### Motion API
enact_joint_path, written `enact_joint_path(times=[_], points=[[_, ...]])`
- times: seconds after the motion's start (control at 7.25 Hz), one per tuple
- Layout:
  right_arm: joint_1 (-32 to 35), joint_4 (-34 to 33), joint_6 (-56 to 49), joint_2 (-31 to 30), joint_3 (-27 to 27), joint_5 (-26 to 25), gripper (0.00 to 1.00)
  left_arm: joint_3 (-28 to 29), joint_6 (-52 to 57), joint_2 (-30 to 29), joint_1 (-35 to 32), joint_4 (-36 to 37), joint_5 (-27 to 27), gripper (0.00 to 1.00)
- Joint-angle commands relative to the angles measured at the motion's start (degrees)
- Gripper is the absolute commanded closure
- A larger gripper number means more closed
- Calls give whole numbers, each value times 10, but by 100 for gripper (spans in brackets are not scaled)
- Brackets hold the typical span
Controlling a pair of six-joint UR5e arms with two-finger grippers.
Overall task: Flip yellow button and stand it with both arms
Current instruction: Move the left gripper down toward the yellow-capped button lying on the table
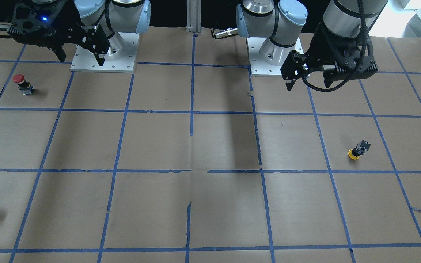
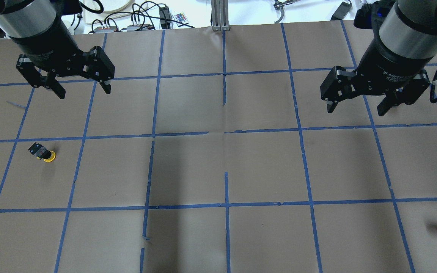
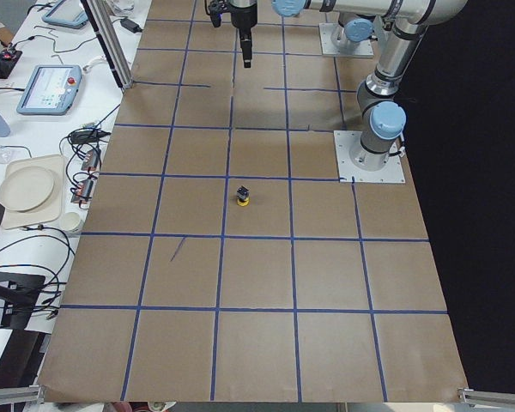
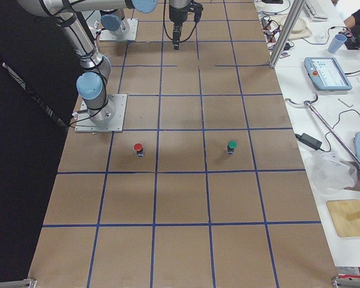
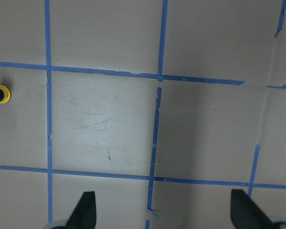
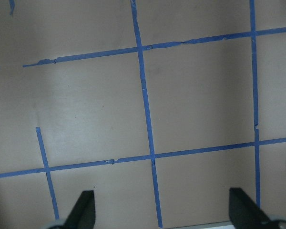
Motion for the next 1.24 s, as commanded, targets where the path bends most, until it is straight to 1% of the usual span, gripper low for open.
enact_joint_path(times=[0.0,0.14,0.28,0.41,0.55,0.69,0.83,0.97,1.1], points=[[1,6,-1,1,2,2,0,6,11,-2,-2,4,6,0],[-4,6,-1,2,5,2,0,6,32,-4,-1,6,6,0],[-4,4,-1,2,5,3,0,-6,52,-5,5,9,8,1],[0,13,-1,-1,0,0,0,-7,142,-23,18,38,10,1],[0,17,-1,-2,-2,2,0,-7,176,-40,49,46,12,1],[0,18,0,-2,2,-1,0,-12,245,-69,102,48,12,1],[0,15,0,-2,4,-2,0,-32,331,-88,155,63,6,1],[0,16,0,-2,2,-4,0,-66,389,-96,195,122,5,1],[0,18,0,-2,2,-3,0,-109,502,-95,214,208,8,1]])
